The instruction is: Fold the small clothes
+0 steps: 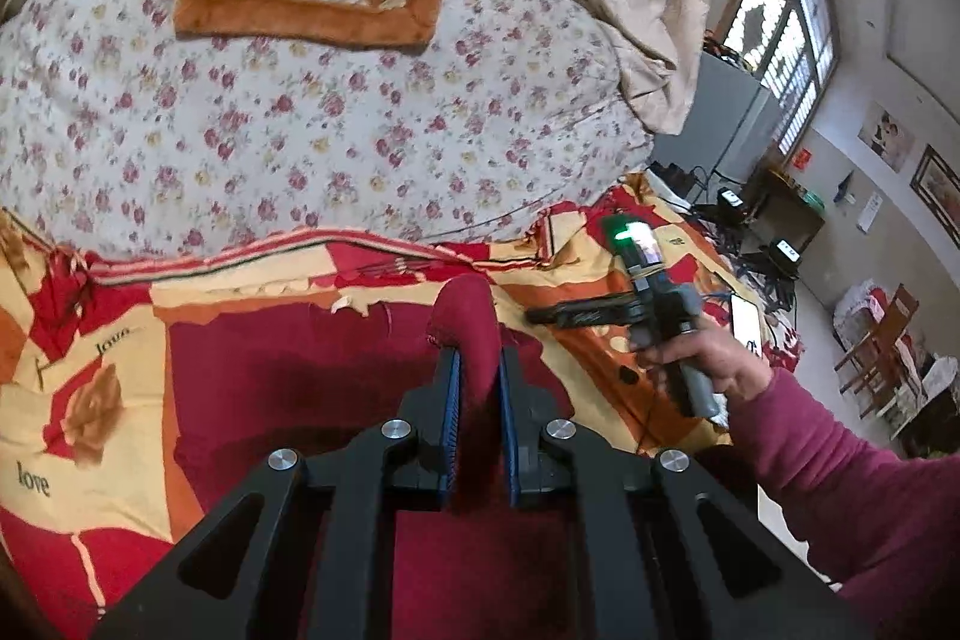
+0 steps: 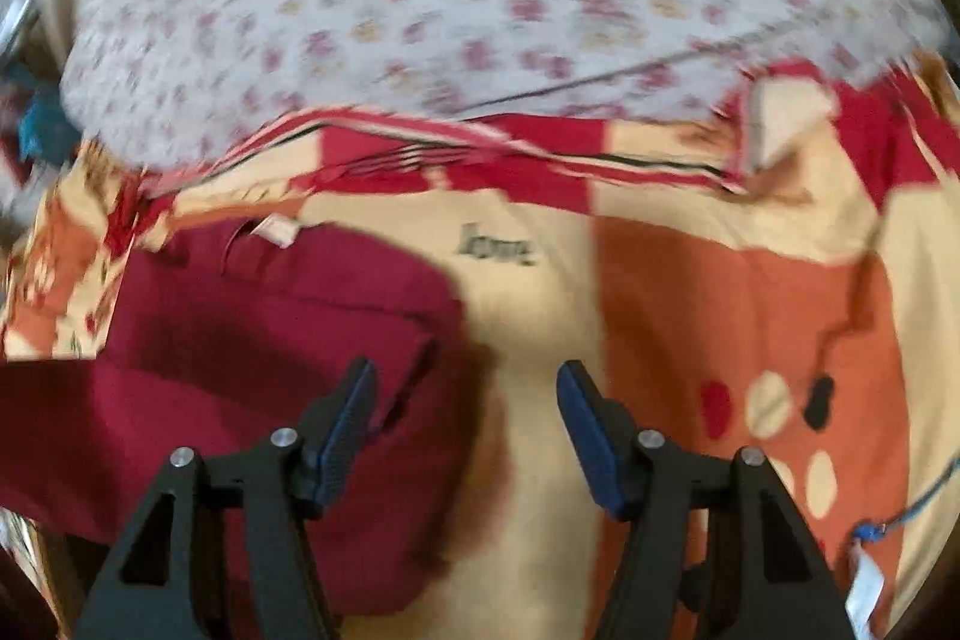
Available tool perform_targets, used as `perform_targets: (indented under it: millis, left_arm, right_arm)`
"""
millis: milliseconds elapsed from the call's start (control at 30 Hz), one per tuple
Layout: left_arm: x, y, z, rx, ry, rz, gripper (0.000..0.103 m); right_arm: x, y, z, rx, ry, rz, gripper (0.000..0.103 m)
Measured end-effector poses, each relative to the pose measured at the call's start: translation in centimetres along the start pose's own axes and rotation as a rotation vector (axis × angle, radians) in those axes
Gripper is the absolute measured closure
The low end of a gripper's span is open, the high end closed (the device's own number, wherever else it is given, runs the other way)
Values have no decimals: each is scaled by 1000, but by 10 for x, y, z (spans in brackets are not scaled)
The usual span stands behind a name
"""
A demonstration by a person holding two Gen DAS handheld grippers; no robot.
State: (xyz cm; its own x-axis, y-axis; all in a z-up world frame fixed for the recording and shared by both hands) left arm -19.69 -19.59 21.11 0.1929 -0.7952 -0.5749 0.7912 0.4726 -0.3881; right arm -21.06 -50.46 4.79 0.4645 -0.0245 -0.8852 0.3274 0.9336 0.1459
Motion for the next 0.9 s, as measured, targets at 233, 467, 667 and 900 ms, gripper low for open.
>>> perform_targets:
  millis: [233, 467, 667, 900]
  left_arm:
    - [-16, -9, 19, 41, -57, -7, 103]
    - [-4, 43, 51, -28, -120, 90, 103]
    - [61, 149, 8, -247, 34, 258, 103]
    - [101, 209, -53, -397, 130, 320, 103]
  right_arm:
    - [36, 27, -17, -113, 109, -24, 96]
    - [-16, 9, 19, 48, -156, 28, 103]
    - [-1, 15, 35, 130, -214, 103, 95]
    - [4, 4, 0, 167, -153, 87, 39]
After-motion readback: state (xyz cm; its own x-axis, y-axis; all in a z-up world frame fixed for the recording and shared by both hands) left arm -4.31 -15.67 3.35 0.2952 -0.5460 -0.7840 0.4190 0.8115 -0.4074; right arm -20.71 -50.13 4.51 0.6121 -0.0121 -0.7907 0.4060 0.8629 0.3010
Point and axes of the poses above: each gripper's, at about its wrist camera, not at the fingertips, and x roughly the way its jaws point, y to its left, z to its top, the point moved 5 cm from there along x, roughly the way its jaws point, and after that the axes turned 4 degrees about -x, right-handed, at the moved point
